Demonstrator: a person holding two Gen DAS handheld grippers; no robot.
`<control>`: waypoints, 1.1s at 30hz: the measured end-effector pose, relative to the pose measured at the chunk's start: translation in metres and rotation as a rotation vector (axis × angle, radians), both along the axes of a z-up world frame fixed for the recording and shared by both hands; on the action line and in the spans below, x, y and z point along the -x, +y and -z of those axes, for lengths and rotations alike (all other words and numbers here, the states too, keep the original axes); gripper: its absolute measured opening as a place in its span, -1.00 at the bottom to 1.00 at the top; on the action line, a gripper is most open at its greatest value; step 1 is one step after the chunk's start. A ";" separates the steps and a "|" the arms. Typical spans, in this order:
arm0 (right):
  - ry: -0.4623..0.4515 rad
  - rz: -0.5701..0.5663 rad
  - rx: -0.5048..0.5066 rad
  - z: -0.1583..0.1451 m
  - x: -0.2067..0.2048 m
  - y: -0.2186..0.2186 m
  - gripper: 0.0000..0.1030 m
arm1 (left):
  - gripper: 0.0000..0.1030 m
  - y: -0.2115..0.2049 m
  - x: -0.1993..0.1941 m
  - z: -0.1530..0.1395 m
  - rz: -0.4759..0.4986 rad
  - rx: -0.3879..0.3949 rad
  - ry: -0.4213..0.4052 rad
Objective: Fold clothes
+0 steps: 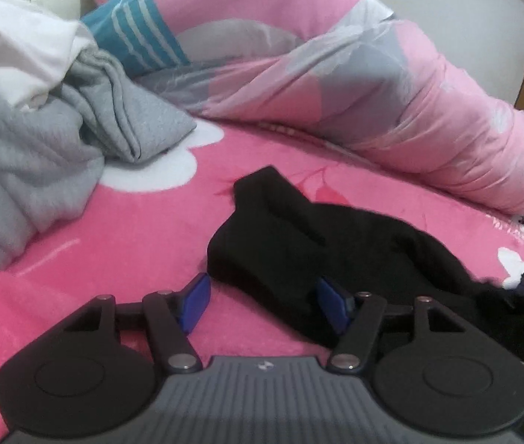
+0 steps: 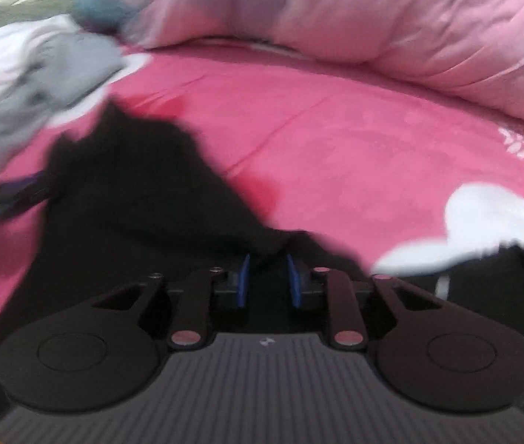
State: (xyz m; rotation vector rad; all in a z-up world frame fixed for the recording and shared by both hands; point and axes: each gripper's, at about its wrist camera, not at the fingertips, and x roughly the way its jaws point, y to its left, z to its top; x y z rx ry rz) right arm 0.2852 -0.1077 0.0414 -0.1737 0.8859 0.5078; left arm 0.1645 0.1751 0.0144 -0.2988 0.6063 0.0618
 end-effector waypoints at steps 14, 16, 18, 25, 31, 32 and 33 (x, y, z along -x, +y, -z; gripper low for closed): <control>-0.013 0.052 -0.111 -0.032 -0.002 -0.004 -0.63 | 0.31 0.006 0.002 0.002 0.006 0.033 -0.012; 0.031 0.006 -0.061 -0.028 0.006 0.006 -0.64 | 0.31 0.006 0.001 0.002 0.006 0.031 -0.012; 0.046 0.026 0.025 -0.012 -0.002 0.016 -0.66 | 0.31 0.006 0.001 0.002 0.006 0.028 -0.012; -0.085 0.166 0.021 -0.011 -0.039 0.014 -0.55 | 0.31 0.006 0.000 0.003 0.007 0.025 -0.014; -0.092 0.206 -0.113 -0.034 -0.040 -0.014 -0.51 | 0.31 0.007 0.001 0.003 0.005 0.031 -0.017; -0.072 0.203 -0.119 -0.032 -0.042 -0.015 -0.50 | 0.31 0.008 0.001 0.003 0.003 0.036 -0.019; -0.054 0.199 -0.126 -0.031 -0.043 -0.015 -0.50 | 0.31 0.009 0.002 0.003 0.001 0.041 -0.022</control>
